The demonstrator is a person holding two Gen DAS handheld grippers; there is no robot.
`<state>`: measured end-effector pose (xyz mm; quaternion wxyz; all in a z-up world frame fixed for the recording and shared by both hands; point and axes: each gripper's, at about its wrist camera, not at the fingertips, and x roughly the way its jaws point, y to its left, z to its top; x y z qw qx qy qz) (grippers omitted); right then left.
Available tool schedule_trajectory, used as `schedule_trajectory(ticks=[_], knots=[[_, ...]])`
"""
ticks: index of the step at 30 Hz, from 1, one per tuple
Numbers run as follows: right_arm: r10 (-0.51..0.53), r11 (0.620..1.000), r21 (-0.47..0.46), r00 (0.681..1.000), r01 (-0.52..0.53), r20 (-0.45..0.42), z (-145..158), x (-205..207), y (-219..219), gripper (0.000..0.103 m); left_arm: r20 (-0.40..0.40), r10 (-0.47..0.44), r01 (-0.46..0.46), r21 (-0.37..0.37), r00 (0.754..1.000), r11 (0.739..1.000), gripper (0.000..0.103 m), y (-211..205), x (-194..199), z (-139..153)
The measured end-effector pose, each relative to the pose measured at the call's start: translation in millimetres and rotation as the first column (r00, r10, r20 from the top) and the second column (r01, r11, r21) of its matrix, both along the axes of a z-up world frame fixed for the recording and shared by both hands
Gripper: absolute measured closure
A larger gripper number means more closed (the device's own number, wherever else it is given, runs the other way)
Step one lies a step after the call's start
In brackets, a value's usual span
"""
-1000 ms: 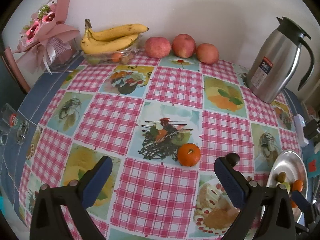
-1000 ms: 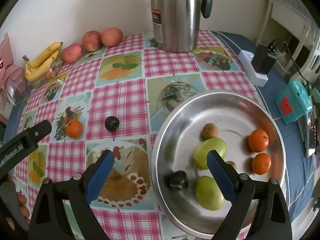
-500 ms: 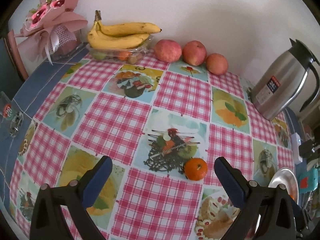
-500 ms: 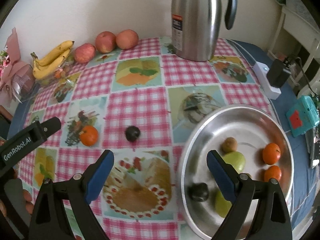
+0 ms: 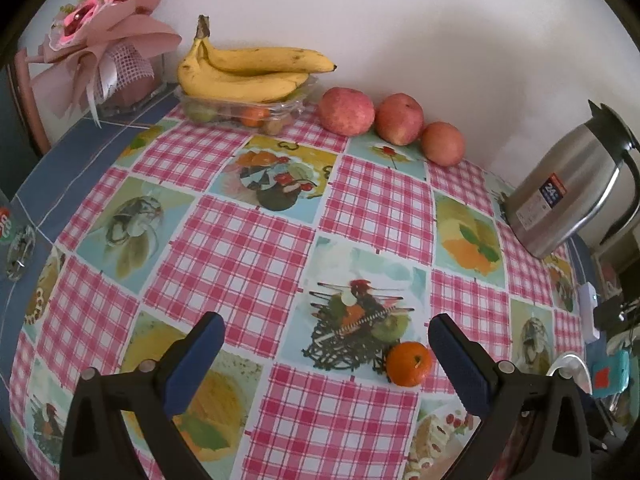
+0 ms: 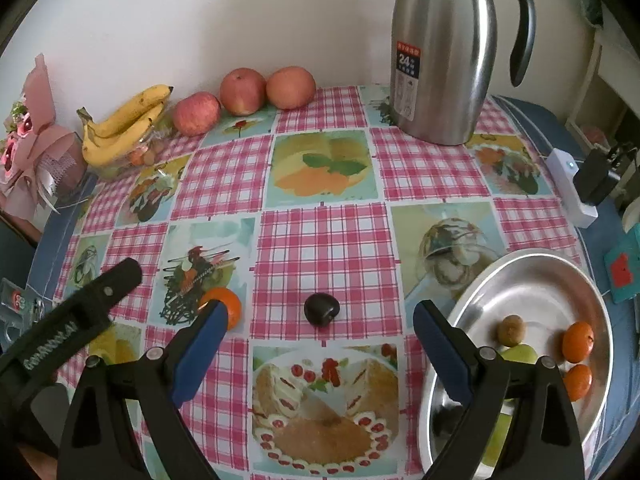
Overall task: Organize fruits
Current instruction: 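Close the right gripper on the black plum while the left gripper grasps the orange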
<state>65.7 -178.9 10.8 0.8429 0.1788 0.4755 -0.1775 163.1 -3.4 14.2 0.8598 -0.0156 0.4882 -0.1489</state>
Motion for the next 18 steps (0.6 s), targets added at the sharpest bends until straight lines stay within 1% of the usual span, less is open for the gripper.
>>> schedule_trajectory(ticks=[4, 8, 11, 13, 14, 15, 17, 18], knots=[[0.006, 1.000, 0.015, 1.000, -0.006, -0.010, -7.9, 7.5, -2.0, 0.009, -0.012, 0.008, -0.009, -0.028, 1.000, 1.000, 0.000, 0.7, 5.0, -3.6], [0.010, 1.000, 0.030, 1.000, -0.010, -0.013, -14.2, 12.8, -3.9, 0.009, -0.020, -0.033, 0.033, -0.036, 0.999, 0.999, 0.000, -9.4, 5.1, -5.8], [0.019, 0.999, 0.033, 1.000, -0.019, -0.021, -20.8, 16.7, -4.5, 0.010, -0.031, -0.063, 0.061, -0.075, 0.998, 0.995, 0.000, -17.0, 5.1, -9.7], [0.020, 0.999, 0.034, 0.999, -0.019, -0.030, -25.8, 18.5, -5.2, 0.015, -0.063, -0.081, 0.076, -0.084, 0.995, 0.994, 0.000, -22.4, 6.2, -16.4], [0.019, 0.999, 0.035, 0.999, -0.018, -0.036, -29.1, 18.8, -5.8, 0.024, -0.070, -0.086, 0.080, -0.086, 0.994, 0.993, 0.000, -23.9, 6.0, -18.4], [0.017, 0.999, 0.034, 0.999, -0.016, -0.046, -33.3, 19.3, -6.5, 0.027, -0.075, -0.097, 0.090, -0.083, 0.992, 0.992, 0.001, -26.6, 5.8, -21.6], [0.014, 0.999, 0.033, 0.998, -0.012, -0.062, -39.8, 19.5, -7.8, 0.029, -0.092, -0.106, 0.101, -0.061, 0.990, 0.993, 0.001, -31.3, 5.6, -28.2], [0.012, 0.999, 0.038, 0.998, -0.009, -0.069, -43.8, 19.6, -8.6, 0.031, -0.102, -0.109, 0.104, -0.060, 0.989, 0.993, 0.003, -32.5, 5.5, -31.0]])
